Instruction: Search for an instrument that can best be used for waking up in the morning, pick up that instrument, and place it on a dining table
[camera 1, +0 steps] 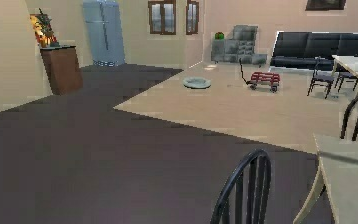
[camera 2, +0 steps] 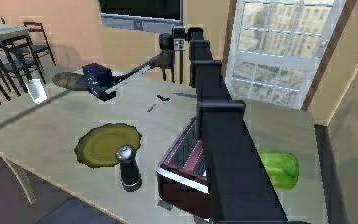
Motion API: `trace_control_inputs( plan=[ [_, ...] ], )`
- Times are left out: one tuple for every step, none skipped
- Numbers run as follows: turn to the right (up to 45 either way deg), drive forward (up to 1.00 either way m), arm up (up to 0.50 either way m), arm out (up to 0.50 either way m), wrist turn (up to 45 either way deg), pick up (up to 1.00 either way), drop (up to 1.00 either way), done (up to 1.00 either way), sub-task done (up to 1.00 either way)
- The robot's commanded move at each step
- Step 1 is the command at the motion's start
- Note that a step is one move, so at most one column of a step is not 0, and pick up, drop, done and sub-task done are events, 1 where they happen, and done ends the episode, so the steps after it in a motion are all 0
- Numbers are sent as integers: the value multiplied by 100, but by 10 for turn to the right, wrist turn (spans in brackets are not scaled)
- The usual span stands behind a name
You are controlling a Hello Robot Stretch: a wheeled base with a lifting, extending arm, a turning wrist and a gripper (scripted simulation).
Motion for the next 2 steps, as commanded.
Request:
trace_control_inputs(
  plan=[
    [0, 0, 0, 0, 450, 0, 0, 0, 0],
    [0, 0, 0, 0, 120, 0, 0, 0, 0]
  ],
)
